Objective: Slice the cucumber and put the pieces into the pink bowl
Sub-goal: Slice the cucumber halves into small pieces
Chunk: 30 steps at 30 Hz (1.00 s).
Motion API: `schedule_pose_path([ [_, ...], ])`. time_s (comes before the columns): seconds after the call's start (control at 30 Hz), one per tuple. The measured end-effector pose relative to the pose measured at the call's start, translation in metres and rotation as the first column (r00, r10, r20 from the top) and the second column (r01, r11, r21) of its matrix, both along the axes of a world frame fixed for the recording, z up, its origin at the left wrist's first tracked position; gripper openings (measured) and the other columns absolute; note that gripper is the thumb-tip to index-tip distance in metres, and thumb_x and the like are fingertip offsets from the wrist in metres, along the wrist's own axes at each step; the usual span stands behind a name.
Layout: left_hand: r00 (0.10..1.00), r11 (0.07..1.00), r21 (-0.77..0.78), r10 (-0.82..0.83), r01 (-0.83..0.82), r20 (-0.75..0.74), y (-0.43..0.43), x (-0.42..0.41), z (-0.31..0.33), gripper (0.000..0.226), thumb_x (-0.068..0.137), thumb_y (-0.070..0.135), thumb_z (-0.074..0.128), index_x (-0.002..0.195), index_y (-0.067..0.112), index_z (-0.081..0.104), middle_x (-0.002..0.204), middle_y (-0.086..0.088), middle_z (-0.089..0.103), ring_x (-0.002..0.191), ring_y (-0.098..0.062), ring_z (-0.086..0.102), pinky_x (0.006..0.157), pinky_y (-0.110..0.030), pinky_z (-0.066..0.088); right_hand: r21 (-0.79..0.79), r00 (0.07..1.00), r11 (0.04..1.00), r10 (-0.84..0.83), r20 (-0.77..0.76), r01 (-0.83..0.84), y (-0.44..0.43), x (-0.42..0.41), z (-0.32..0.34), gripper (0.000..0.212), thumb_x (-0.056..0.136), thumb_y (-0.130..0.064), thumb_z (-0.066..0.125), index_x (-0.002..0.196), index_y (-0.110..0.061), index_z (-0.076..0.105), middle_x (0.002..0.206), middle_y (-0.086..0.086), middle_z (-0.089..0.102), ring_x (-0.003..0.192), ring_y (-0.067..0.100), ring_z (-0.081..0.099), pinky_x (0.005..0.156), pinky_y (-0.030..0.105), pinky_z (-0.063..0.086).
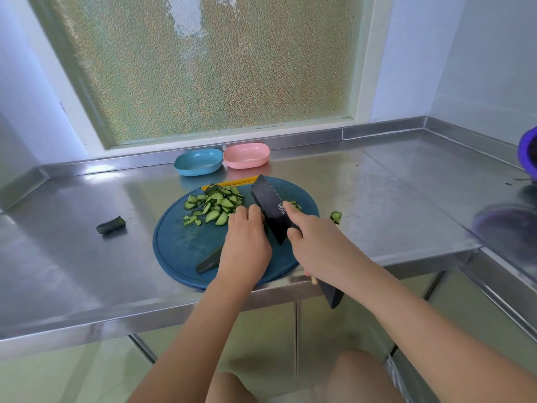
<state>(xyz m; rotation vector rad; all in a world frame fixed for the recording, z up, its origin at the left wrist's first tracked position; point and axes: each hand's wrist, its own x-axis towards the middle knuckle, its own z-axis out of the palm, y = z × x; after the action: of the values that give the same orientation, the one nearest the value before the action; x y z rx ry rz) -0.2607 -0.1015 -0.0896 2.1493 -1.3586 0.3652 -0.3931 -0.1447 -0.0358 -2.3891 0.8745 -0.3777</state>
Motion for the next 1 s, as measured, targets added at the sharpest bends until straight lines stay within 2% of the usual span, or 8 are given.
schedule_pose_path([
  [0.13,1.0,1.0,-0.008,-0.003,0.003,-0.019,0.002,-0.001,0.001,0.011,0.088,-0.001,0.043,0.096,0.007,0.045,0.091,-0.008,0.037,0.08,-0.018,0.03,0.072,-0.024,0.022,-0.024,1.0,1.0,0.001,-0.024,-0.002,0.0,0.003,-0.001,0.054,0.102,-0.017,0.032,0.153,-0.027,0.015,0.084,0.006,0.053,0.061,0.013,0.047,0.073,0.035,0.052],
  [0.23,1.0,1.0,-0.017,-0.016,0.015,-0.006,0.001,0.0,0.002,0.012,0.087,-0.002,0.044,0.095,0.005,0.047,0.092,-0.012,0.042,0.08,-0.019,0.031,0.072,-0.025,0.023,-0.001,1.0,1.0,-0.009,-0.02,0.009,-0.003,0.005,0.0,0.053,0.102,-0.017,0.032,0.152,-0.027,0.018,0.09,0.009,0.057,0.063,0.014,0.051,0.074,0.038,0.055],
  [0.37,1.0,0.999,-0.044,-0.028,0.028,-0.014,0.001,0.001,0.004,0.011,0.086,-0.003,0.045,0.094,0.002,0.052,0.092,-0.016,0.048,0.082,-0.025,0.039,0.073,-0.026,0.026,-0.001,0.999,1.0,0.007,-0.033,-0.007,0.003,0.01,-0.005,0.054,0.101,-0.016,0.034,0.152,-0.026,0.016,0.081,0.006,0.055,0.059,0.013,0.052,0.062,0.031,0.051],
  [0.5,0.999,0.998,-0.064,-0.007,0.004,-0.05,0.003,-0.002,0.004,0.011,0.09,0.003,0.046,0.096,0.002,0.055,0.095,-0.013,0.053,0.086,-0.026,0.047,0.07,-0.026,0.031,-0.018,0.996,1.0,-0.018,-0.084,0.017,0.01,0.017,-0.014,0.063,0.099,-0.011,0.038,0.154,-0.025,0.009,0.098,0.013,0.059,0.081,0.024,0.056,0.07,0.033,0.047],
  [0.6,0.999,0.999,-0.025,0.02,-0.021,-0.045,0.004,0.004,0.004,0.016,0.094,0.013,0.045,0.102,0.007,0.058,0.101,-0.009,0.056,0.09,-0.022,0.051,0.068,-0.024,0.034,-0.026,0.994,0.999,-0.029,-0.106,0.027,0.009,0.015,-0.014,0.063,0.099,-0.012,0.039,0.154,-0.025,0.009,0.092,0.01,0.057,0.073,0.021,0.055,0.068,0.033,0.049],
  [0.7,0.996,1.0,-0.016,-0.02,0.019,-0.088,0.014,0.007,0.004,0.024,0.095,0.013,0.045,0.113,0.013,0.062,0.108,-0.008,0.055,0.099,-0.022,0.051,0.074,-0.028,0.041,-0.018,0.993,0.999,-0.038,-0.114,0.036,0.005,0.01,-0.012,0.061,0.101,-0.014,0.037,0.153,-0.027,0.009,0.083,0.007,0.056,0.06,0.015,0.052,0.062,0.031,0.049],
  [0.87,0.995,0.996,-0.069,0.042,-0.048,-0.089,0.025,0.002,-0.002,0.027,0.093,0.014,0.049,0.117,0.016,0.06,0.106,-0.008,0.054,0.101,-0.023,0.048,0.076,-0.024,0.036,0.064,0.999,0.997,-0.044,-0.009,0.044,0.005,0.003,-0.011,0.054,0.103,-0.02,0.032,0.152,-0.032,0.014,0.076,0.003,0.052,0.052,0.013,0.05,0.049,0.024,0.046],
  [1.0,0.991,0.993,-0.085,0.07,-0.079,-0.111,0.024,0.001,-0.002,0.02,0.092,0.014,0.051,0.11,0.01,0.059,0.107,-0.007,0.056,0.101,-0.021,0.048,0.08,-0.023,0.035,0.043,0.997,0.997,-0.062,0.043,0.06,0.01,0.001,-0.008,0.055,0.103,-0.02,0.031,0.153,-0.033,0.01,0.075,0.004,0.056,0.05,0.012,0.048,0.057,0.03,0.053],
])
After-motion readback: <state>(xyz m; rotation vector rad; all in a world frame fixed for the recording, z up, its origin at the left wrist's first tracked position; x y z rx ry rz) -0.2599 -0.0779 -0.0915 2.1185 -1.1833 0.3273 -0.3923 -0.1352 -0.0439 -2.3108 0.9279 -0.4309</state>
